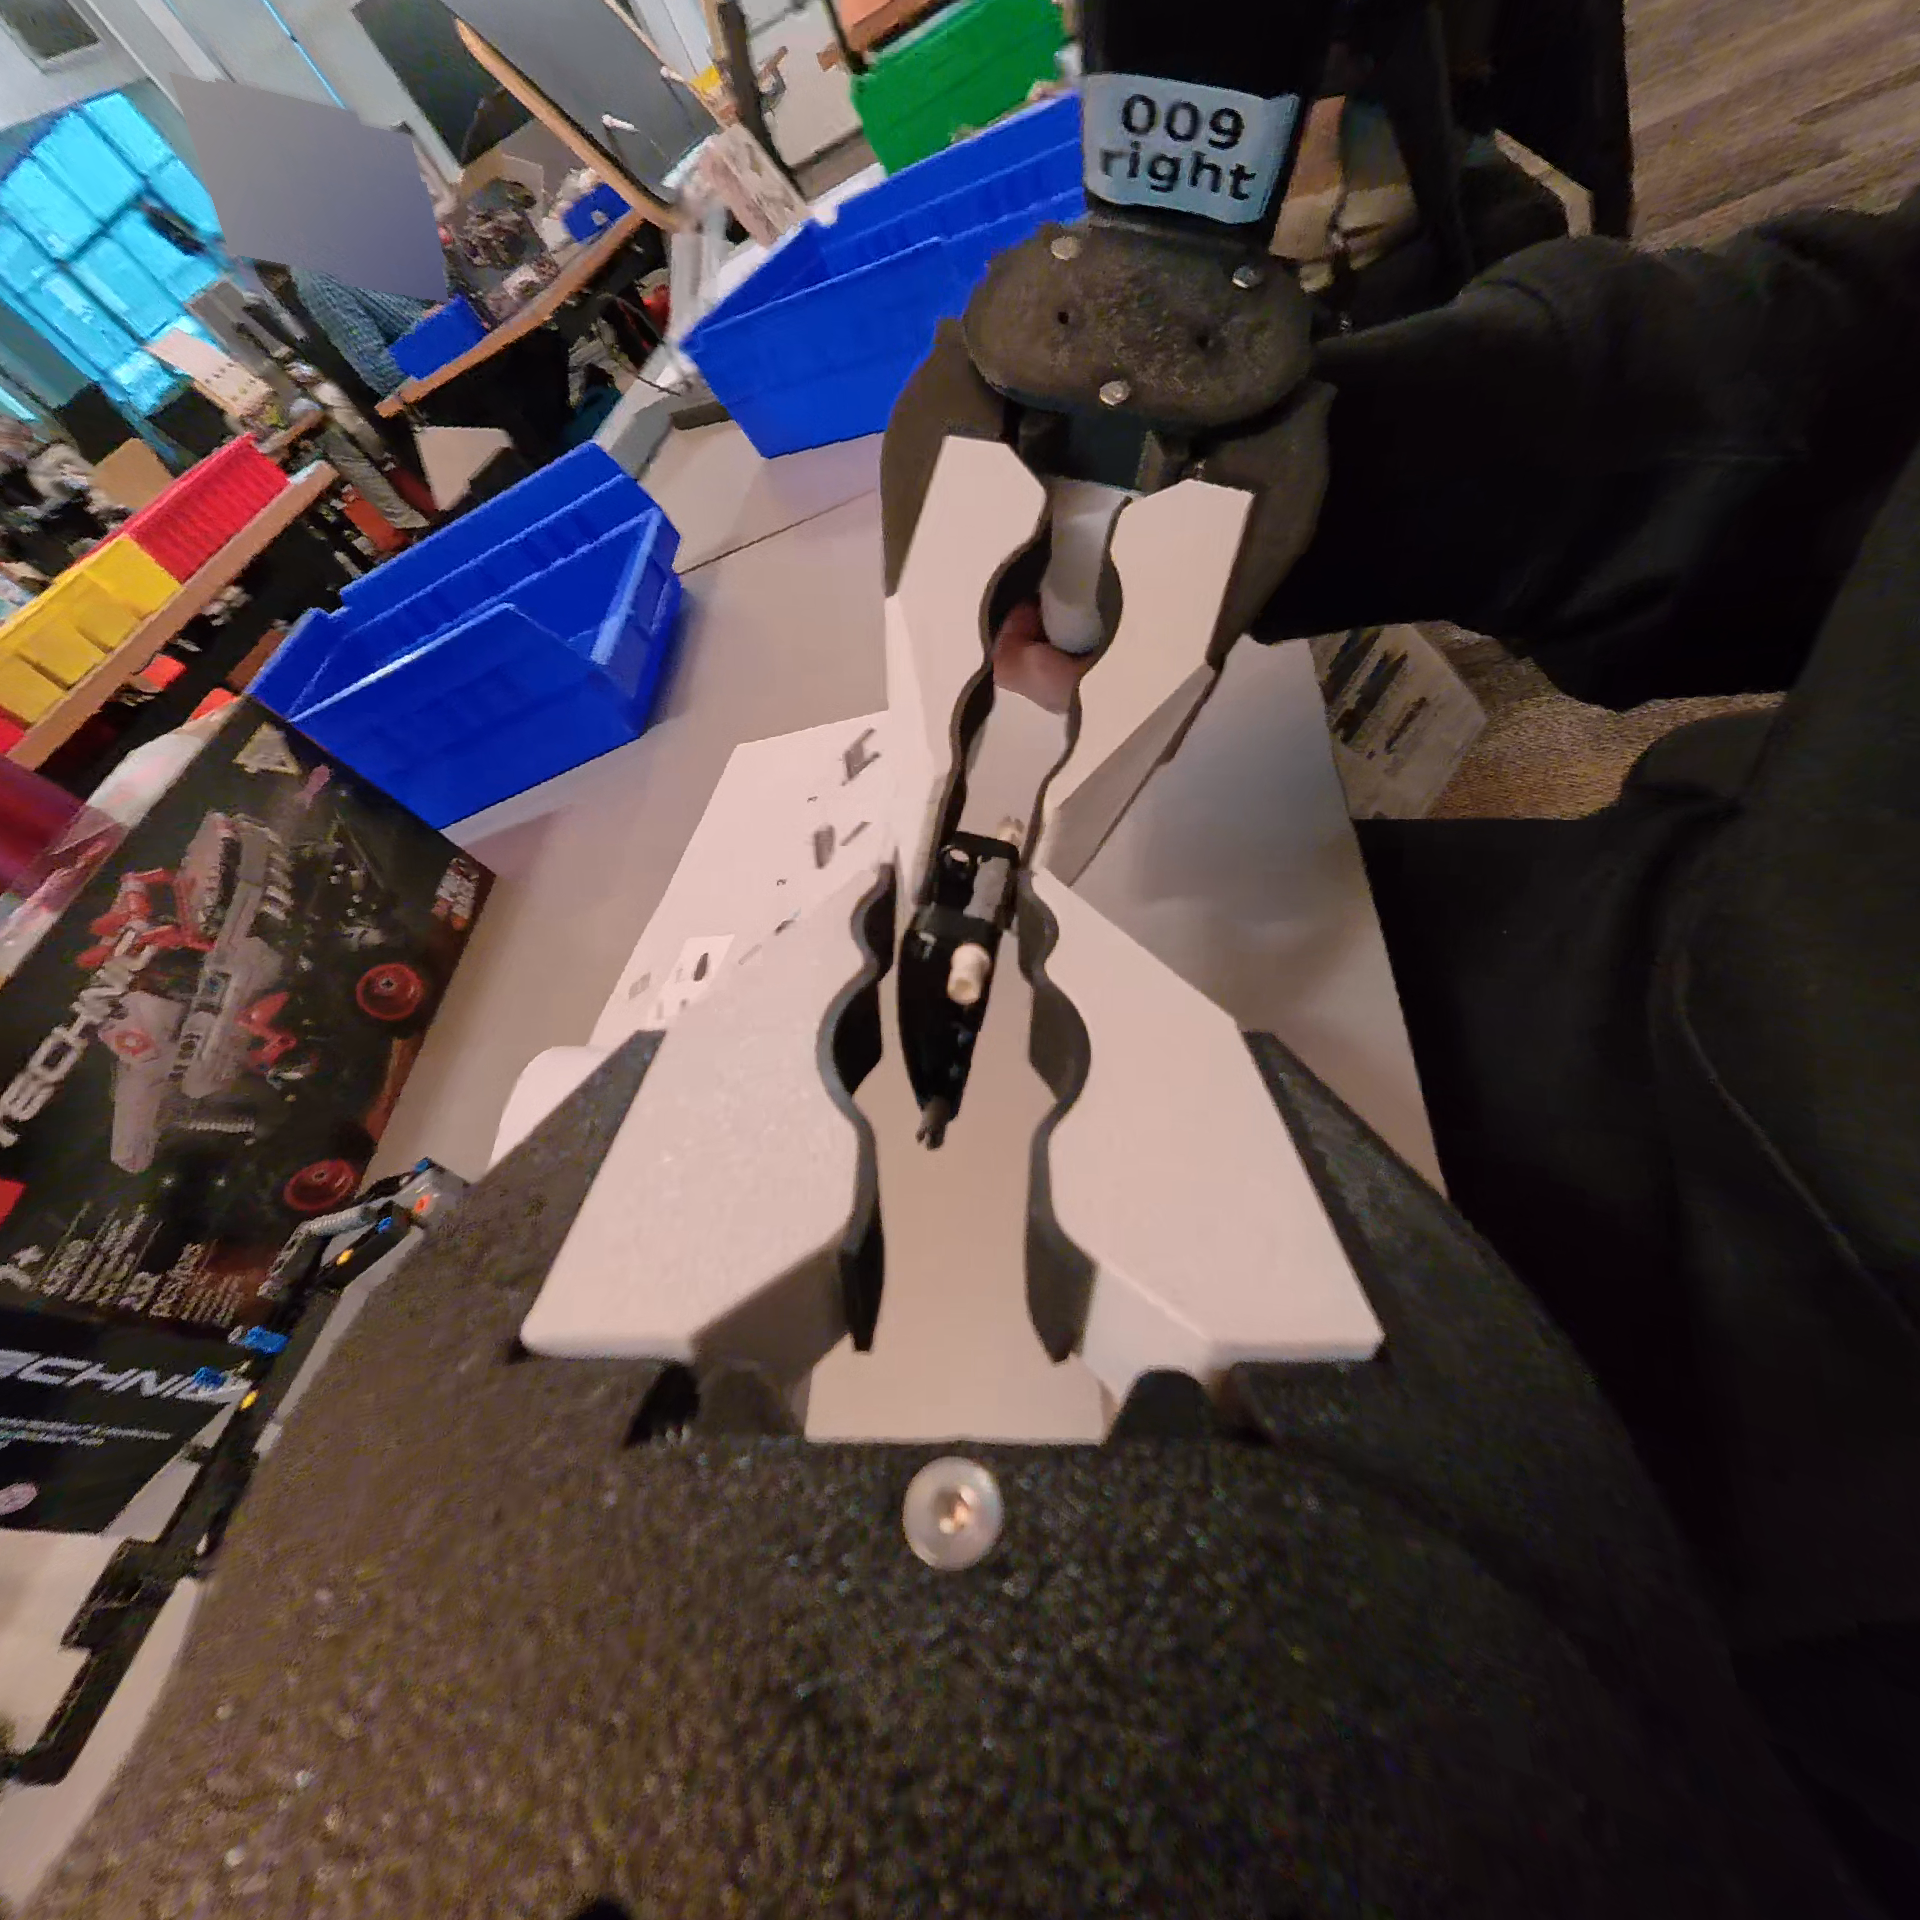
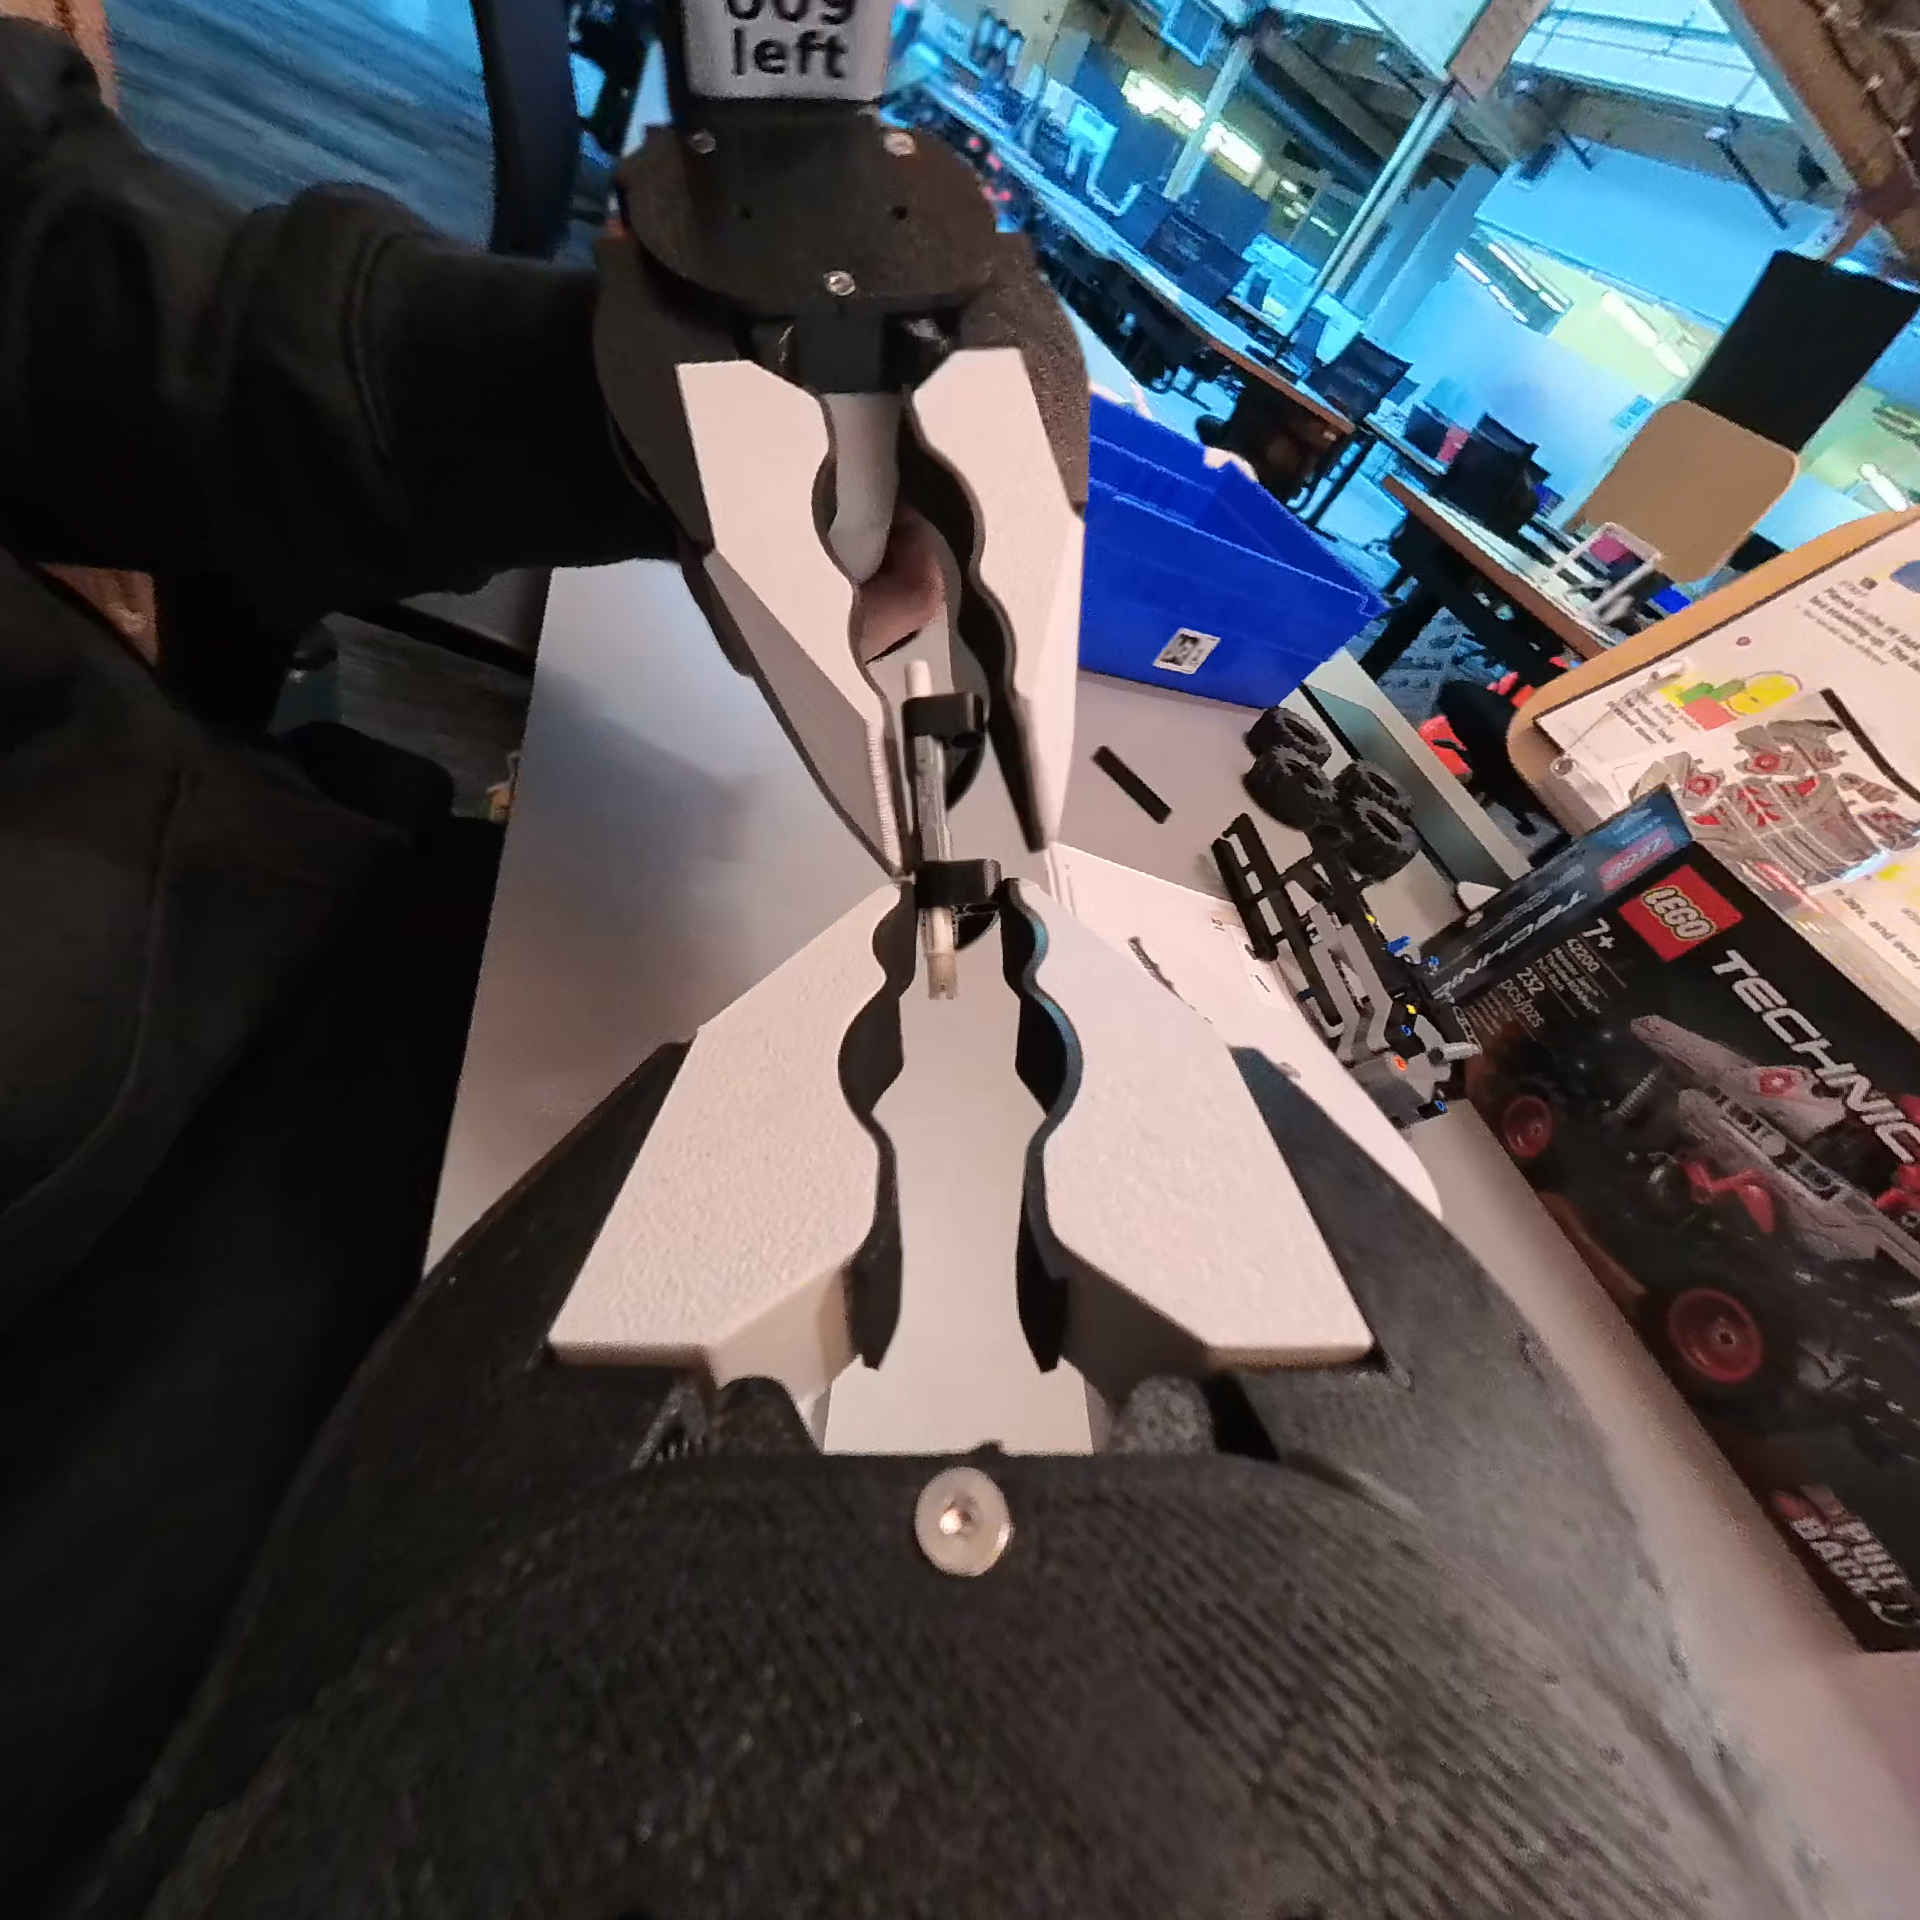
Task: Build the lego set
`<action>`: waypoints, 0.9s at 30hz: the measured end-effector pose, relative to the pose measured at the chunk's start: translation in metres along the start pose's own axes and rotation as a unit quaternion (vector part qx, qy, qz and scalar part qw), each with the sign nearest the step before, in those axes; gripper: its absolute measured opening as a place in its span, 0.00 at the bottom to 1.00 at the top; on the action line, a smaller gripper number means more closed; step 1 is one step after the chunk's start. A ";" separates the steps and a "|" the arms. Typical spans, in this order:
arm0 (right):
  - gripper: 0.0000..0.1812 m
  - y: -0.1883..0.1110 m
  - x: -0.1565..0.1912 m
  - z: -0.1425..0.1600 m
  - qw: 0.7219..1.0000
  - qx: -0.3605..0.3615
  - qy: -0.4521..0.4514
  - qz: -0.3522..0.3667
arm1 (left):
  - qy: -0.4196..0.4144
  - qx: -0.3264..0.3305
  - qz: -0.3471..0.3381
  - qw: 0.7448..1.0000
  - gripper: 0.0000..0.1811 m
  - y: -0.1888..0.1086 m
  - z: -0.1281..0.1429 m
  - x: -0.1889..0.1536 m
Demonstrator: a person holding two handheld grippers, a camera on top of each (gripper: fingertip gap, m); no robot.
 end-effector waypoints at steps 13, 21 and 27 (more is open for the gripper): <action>0.07 -0.004 -0.054 -0.010 0.932 -0.095 0.235 0.258 | 0.108 -0.007 -0.263 0.959 0.51 0.000 -0.005 0.029; 0.07 0.014 -0.042 -0.027 0.934 -0.098 0.213 0.271 | 0.123 -0.009 -0.305 0.944 0.49 0.009 -0.011 0.034; 0.07 0.011 -0.044 -0.024 0.933 -0.119 0.208 0.268 | -0.087 -0.066 -0.317 0.942 0.44 0.005 -0.002 0.036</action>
Point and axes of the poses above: each gripper's, where its closed fingertips meet, y out along the fingers, z out of its underside, x = y × z across the jaws, the point moved 5 cm from there along -y, back along the fingers, and after that the axes turned 11 degrees about -x, right-handed, at the moved point
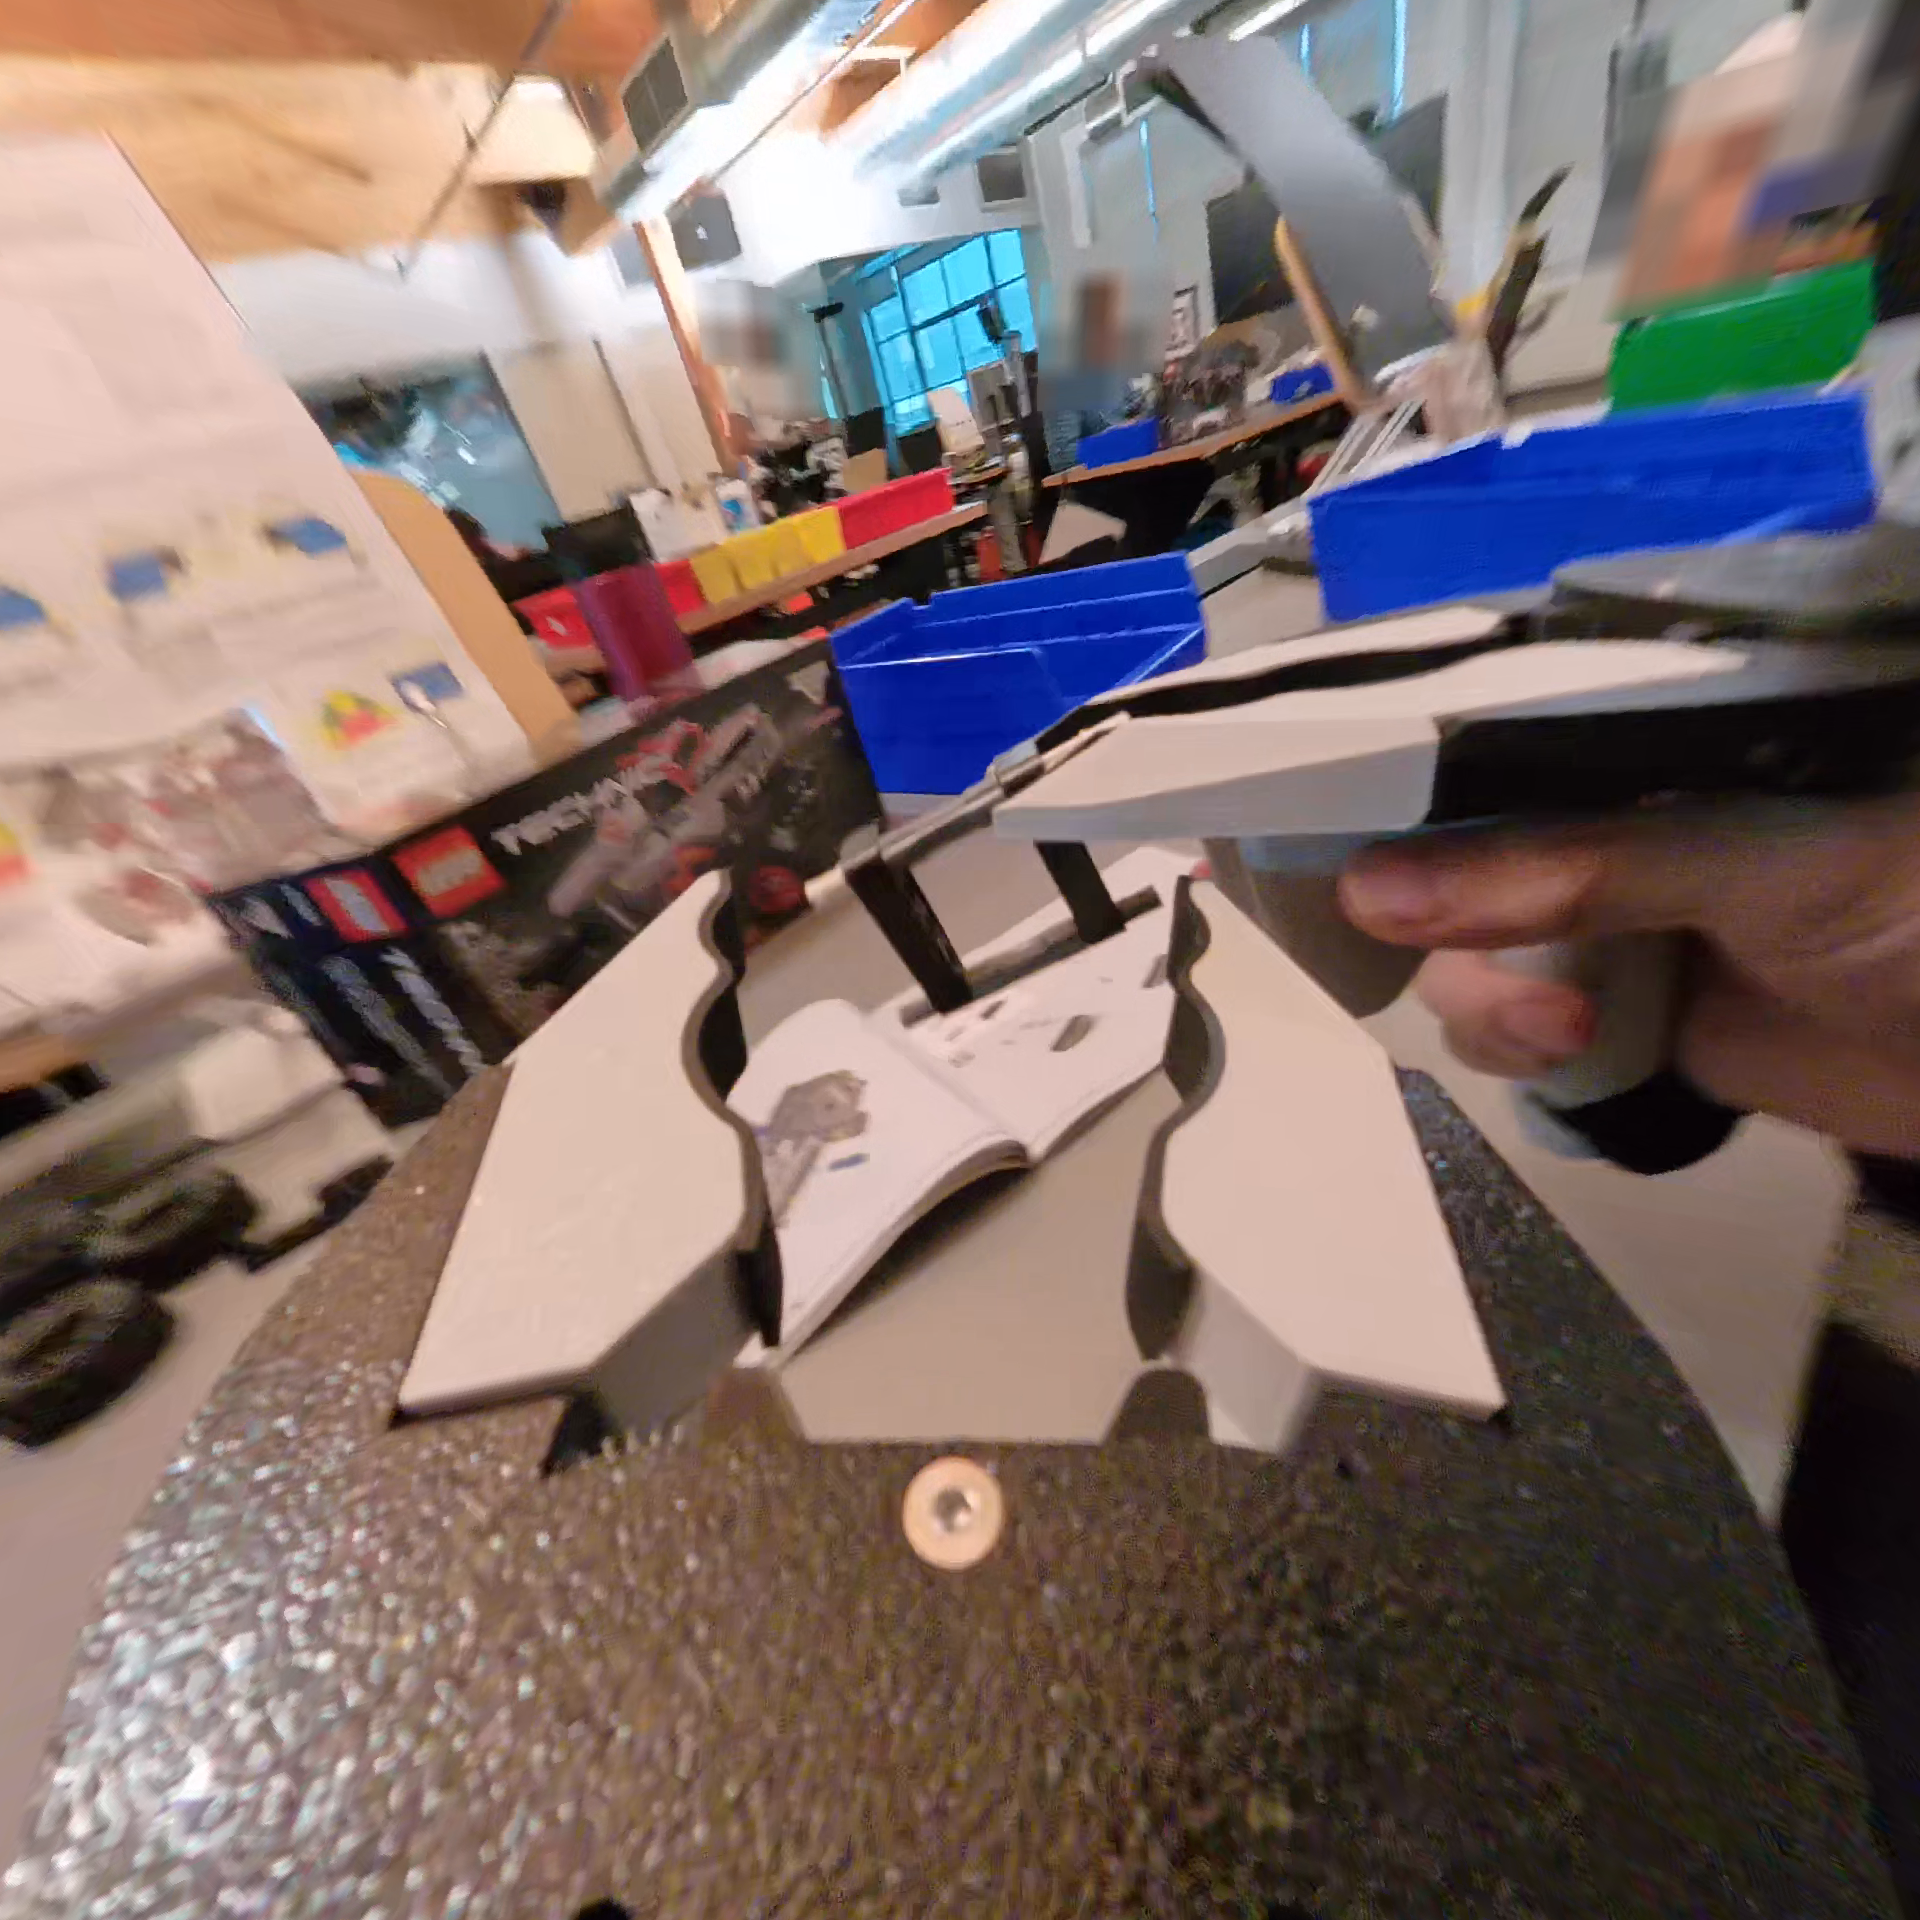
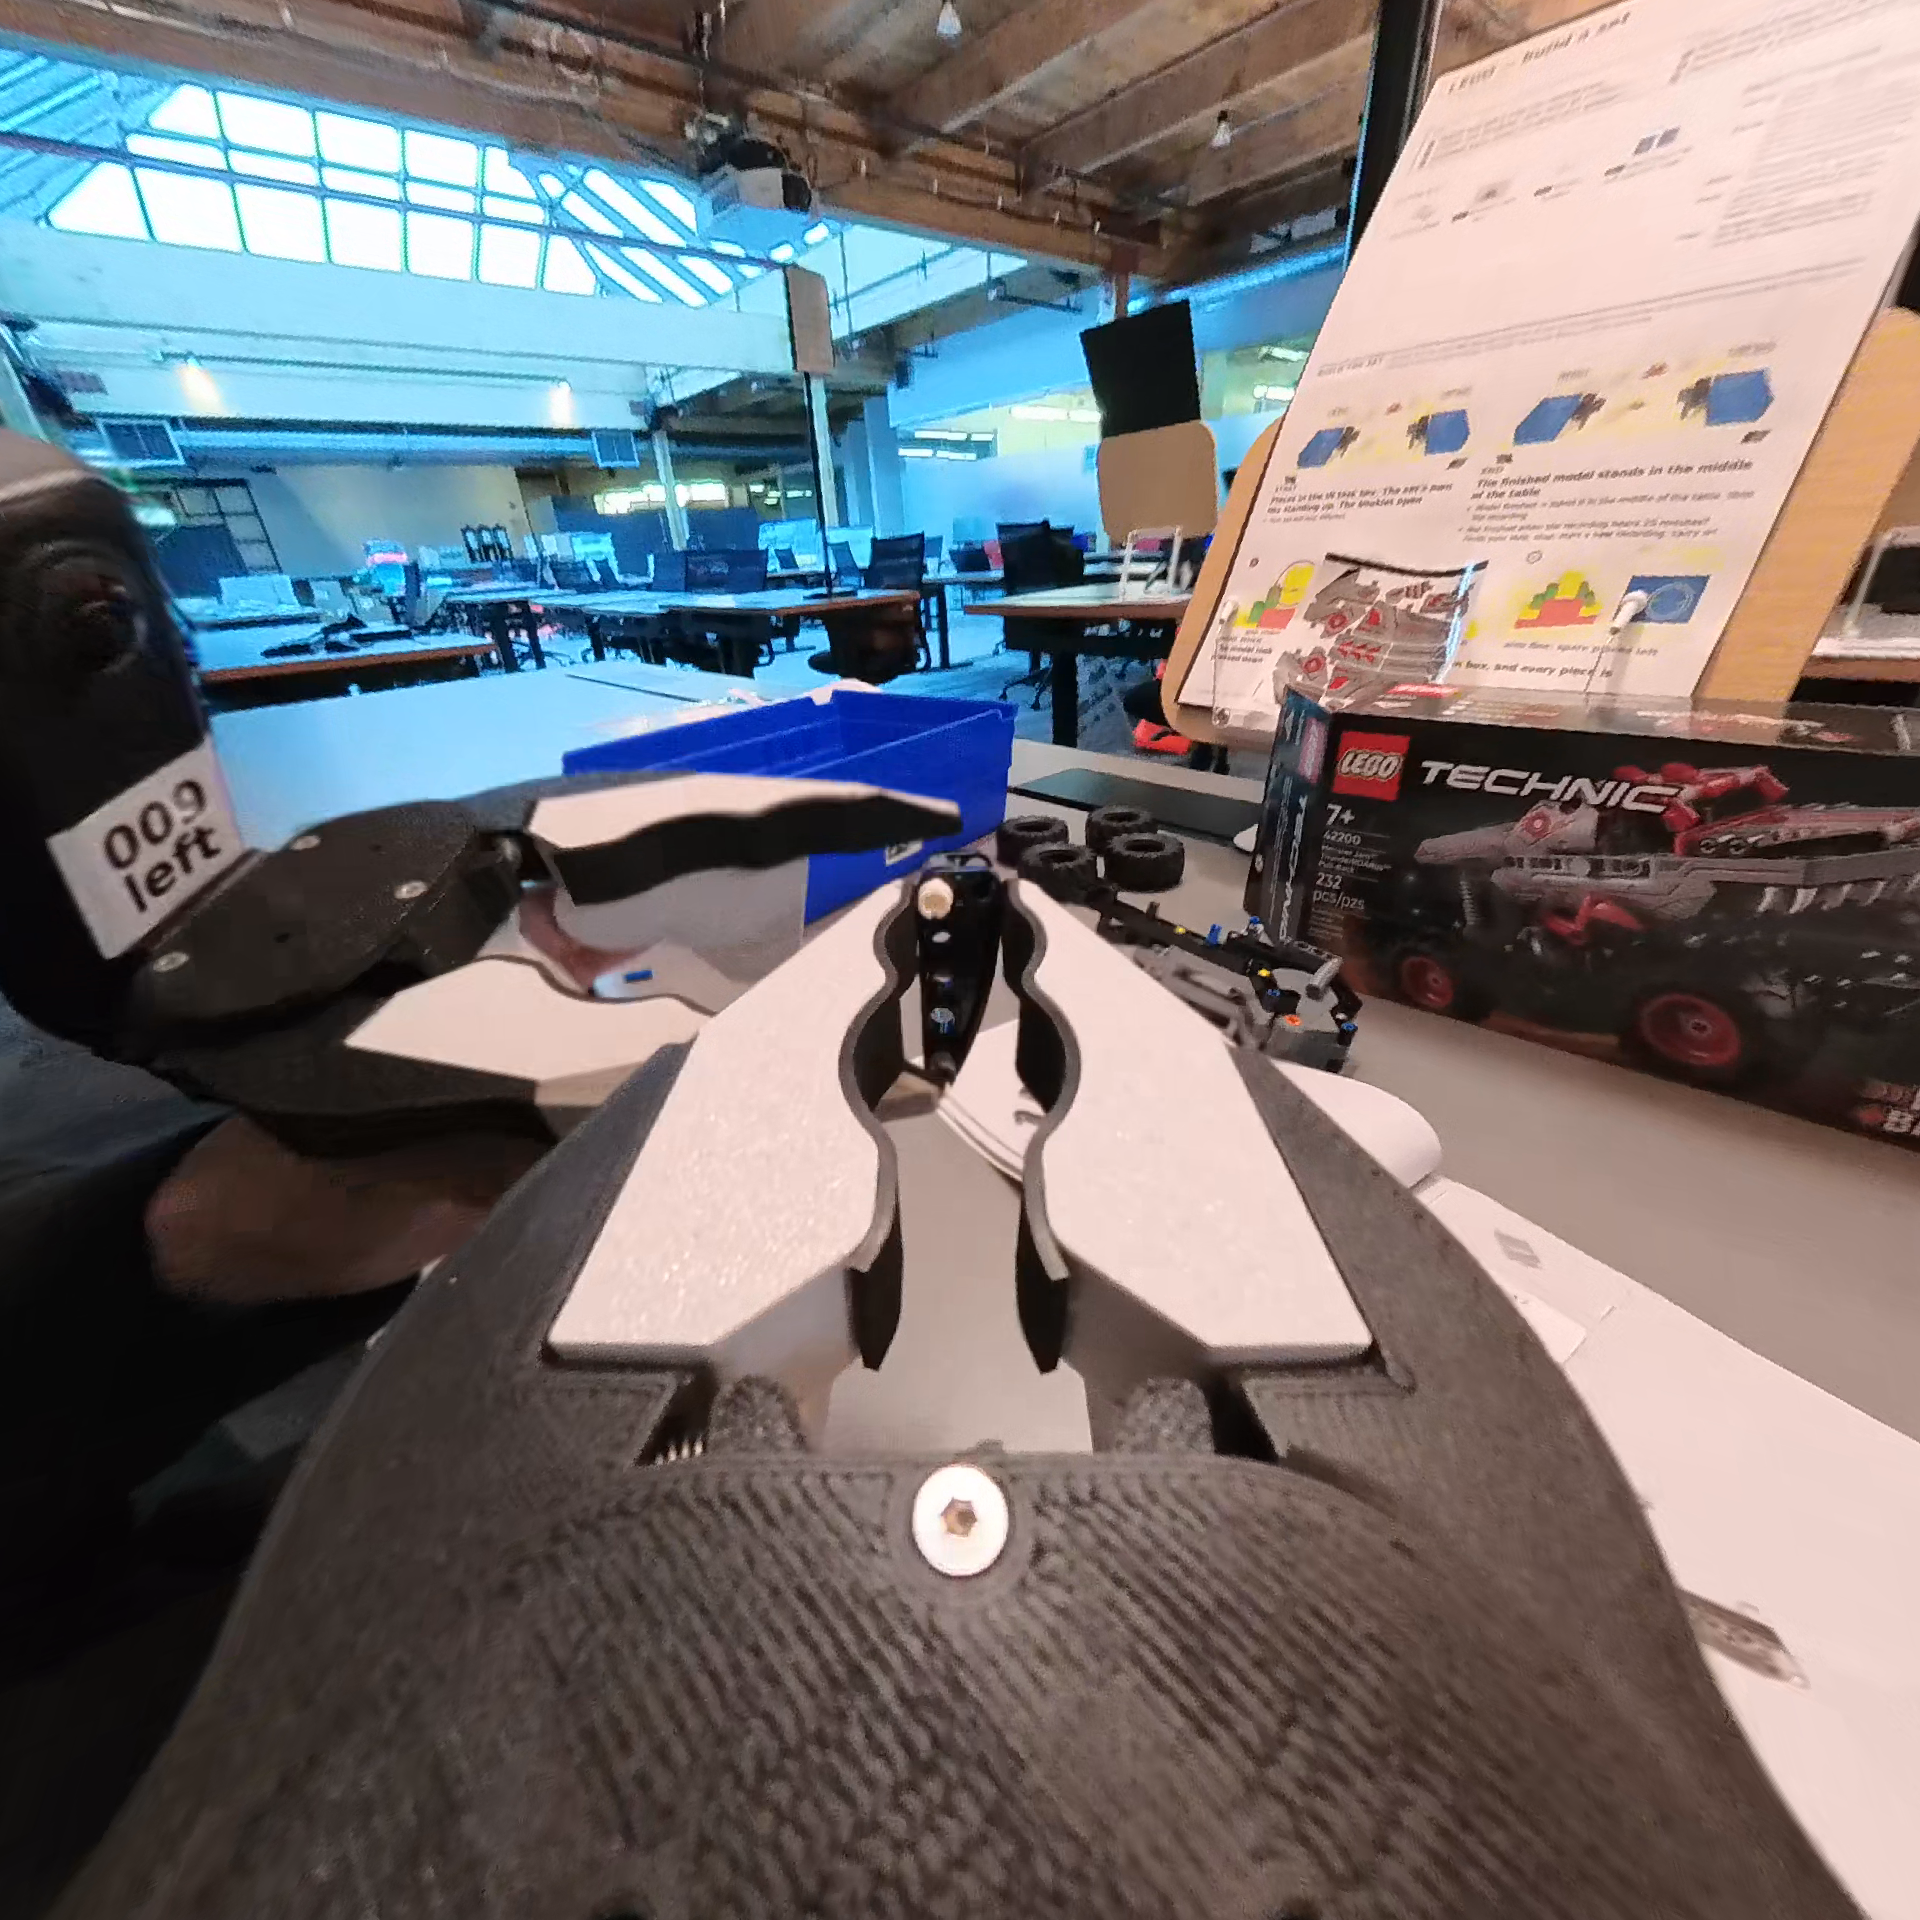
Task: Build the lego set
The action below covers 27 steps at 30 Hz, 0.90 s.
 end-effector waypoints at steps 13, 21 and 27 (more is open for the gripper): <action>0.07 -0.010 -0.009 -0.014 0.985 -0.043 -0.164 0.013 | -0.191 -0.086 0.060 0.976 0.48 -0.007 -0.020 0.008; 0.07 -0.007 0.012 -0.011 0.931 -0.029 -0.364 -0.002 | -0.161 -0.023 0.075 0.984 0.49 -0.001 -0.028 0.002; 0.07 -0.009 0.021 -0.009 0.881 -0.028 -0.471 -0.020 | -0.140 0.010 0.096 0.985 0.40 -0.002 -0.026 -0.002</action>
Point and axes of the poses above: each gripper's, where its closed fingertips meet, y out along the fingers, z out of its underside, x = y × z across the jaws, the point moved 5 cm from there along -y, back along the fingers, and after that the axes turned 11 degrees about -x, right-handed, at the moved point
